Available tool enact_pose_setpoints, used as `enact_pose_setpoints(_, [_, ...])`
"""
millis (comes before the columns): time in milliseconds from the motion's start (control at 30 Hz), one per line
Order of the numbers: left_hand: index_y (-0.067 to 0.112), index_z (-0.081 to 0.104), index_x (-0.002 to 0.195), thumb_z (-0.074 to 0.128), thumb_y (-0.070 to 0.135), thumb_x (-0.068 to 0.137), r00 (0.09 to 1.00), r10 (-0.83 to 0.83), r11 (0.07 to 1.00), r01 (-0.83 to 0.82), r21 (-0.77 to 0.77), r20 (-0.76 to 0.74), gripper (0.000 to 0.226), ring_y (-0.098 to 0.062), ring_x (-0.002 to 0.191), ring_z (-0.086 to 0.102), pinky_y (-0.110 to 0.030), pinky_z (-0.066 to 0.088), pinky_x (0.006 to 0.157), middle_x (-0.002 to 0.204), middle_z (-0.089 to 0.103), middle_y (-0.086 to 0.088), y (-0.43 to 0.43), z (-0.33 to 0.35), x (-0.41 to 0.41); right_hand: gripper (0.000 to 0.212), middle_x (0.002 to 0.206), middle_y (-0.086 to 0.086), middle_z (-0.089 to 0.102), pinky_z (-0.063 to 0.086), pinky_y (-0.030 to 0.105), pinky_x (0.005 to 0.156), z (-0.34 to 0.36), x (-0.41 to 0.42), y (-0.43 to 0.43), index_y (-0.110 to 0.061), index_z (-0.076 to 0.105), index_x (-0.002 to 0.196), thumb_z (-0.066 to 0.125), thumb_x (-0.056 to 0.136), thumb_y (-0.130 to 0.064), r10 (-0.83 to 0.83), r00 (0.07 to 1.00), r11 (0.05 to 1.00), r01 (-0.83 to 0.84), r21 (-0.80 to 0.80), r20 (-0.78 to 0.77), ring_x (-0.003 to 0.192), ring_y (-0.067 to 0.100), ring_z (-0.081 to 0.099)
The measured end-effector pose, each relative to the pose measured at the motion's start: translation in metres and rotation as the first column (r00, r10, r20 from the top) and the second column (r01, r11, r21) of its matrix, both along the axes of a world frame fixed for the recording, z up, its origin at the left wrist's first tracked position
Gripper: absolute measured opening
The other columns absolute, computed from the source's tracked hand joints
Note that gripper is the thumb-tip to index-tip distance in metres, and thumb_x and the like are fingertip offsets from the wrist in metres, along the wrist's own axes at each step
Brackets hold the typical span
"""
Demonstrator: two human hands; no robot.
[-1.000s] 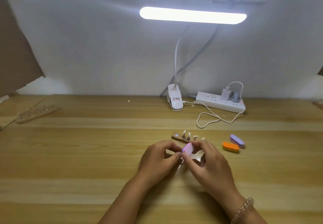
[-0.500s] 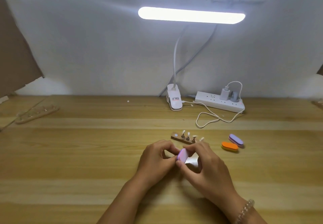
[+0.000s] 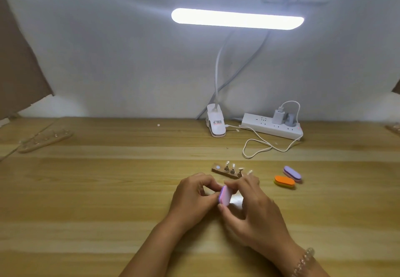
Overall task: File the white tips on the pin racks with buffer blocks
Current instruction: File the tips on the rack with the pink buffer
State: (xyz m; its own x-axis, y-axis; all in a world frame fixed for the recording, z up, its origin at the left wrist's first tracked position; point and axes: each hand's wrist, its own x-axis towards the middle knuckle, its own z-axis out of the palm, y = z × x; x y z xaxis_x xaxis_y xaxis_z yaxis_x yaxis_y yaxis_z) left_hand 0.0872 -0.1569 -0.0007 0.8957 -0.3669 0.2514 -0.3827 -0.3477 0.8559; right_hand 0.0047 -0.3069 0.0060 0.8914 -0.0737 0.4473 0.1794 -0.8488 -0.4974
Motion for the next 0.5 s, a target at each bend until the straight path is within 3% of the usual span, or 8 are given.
enact_pose_setpoints(100, [0.031, 0.077, 0.076, 0.079, 0.032, 0.072, 1.000, -0.007, 1.000, 0.007, 0.010, 0.002, 0.005, -0.003, 0.050, 0.043, -0.025, 0.034, 0.057, 0.077, 0.066, 0.015, 0.000, 0.000, 0.000, 0.027, 0.097, -0.020, 0.054, 0.040, 0.021, 0.058, -0.001, 0.005, -0.004, -0.034, 0.055, 0.098, 0.072, 0.078, -0.041, -0.052, 0.999, 0.996, 0.052, 0.069, -0.002, 0.070, -0.004, 0.049])
enact_pose_setpoints(200, [0.035, 0.076, 0.077, 0.081, 0.025, 0.078, 1.000, -0.016, 1.000, 0.016, -0.005, -0.004, 0.011, -0.003, 0.051, 0.044, -0.025, 0.038, 0.058, 0.080, 0.069, 0.015, 0.001, 0.000, 0.001, 0.026, 0.098, -0.016, 0.057, 0.048, 0.029, 0.068, -0.002, 0.012, -0.011, -0.031, 0.058, 0.100, 0.075, 0.081, -0.030, -0.175, 0.984, 0.962, 0.166, 0.215, 0.026, 0.080, 0.001, 0.056])
enact_pose_setpoints(300, [0.037, 0.075, 0.083, 0.077, 0.027, 0.083, 1.000, -0.029, 0.999, 0.030, 0.016, -0.006, 0.010, 0.000, 0.053, 0.047, -0.023, 0.038, 0.059, 0.087, 0.072, 0.019, 0.001, -0.001, 0.002, 0.028, 0.098, -0.017, 0.057, 0.043, 0.026, 0.062, -0.003, 0.011, -0.013, -0.032, 0.058, 0.102, 0.075, 0.082, -0.025, -0.162, 0.986, 0.941, 0.140, 0.309, 0.046, 0.064, 0.004, 0.053])
enact_pose_setpoints(367, [0.038, 0.075, 0.088, 0.073, 0.030, 0.086, 0.999, -0.046, 0.998, 0.046, 0.046, 0.001, 0.009, 0.003, 0.054, 0.048, -0.021, 0.036, 0.059, 0.090, 0.072, 0.024, 0.001, -0.001, 0.001, 0.033, 0.100, -0.019, 0.056, 0.043, 0.024, 0.058, -0.003, 0.007, -0.010, -0.035, 0.057, 0.107, 0.075, 0.081, -0.025, -0.067, 0.997, 0.963, 0.052, 0.264, 0.049, 0.058, 0.007, 0.053])
enact_pose_setpoints(433, [0.039, 0.075, 0.093, 0.068, 0.032, 0.086, 0.997, -0.072, 0.995, 0.071, 0.070, 0.011, 0.012, 0.003, 0.054, 0.048, -0.021, 0.035, 0.058, 0.092, 0.071, 0.027, 0.001, -0.001, 0.001, 0.037, 0.103, -0.022, 0.053, 0.039, 0.019, 0.057, -0.004, 0.005, -0.006, -0.036, 0.057, 0.115, 0.073, 0.082, -0.030, 0.006, 1.000, 0.988, -0.009, 0.151, 0.018, 0.061, -0.003, 0.050])
enact_pose_setpoints(500, [0.039, 0.074, 0.094, 0.066, 0.031, 0.088, 0.997, -0.080, 0.994, 0.078, 0.082, 0.019, 0.013, 0.003, 0.054, 0.048, -0.022, 0.034, 0.058, 0.092, 0.071, 0.027, 0.001, -0.001, 0.002, 0.038, 0.102, -0.021, 0.053, 0.037, 0.019, 0.059, -0.004, 0.008, -0.005, -0.035, 0.057, 0.118, 0.073, 0.083, -0.034, -0.024, 1.000, 0.994, 0.024, 0.109, 0.000, 0.064, -0.008, 0.045])
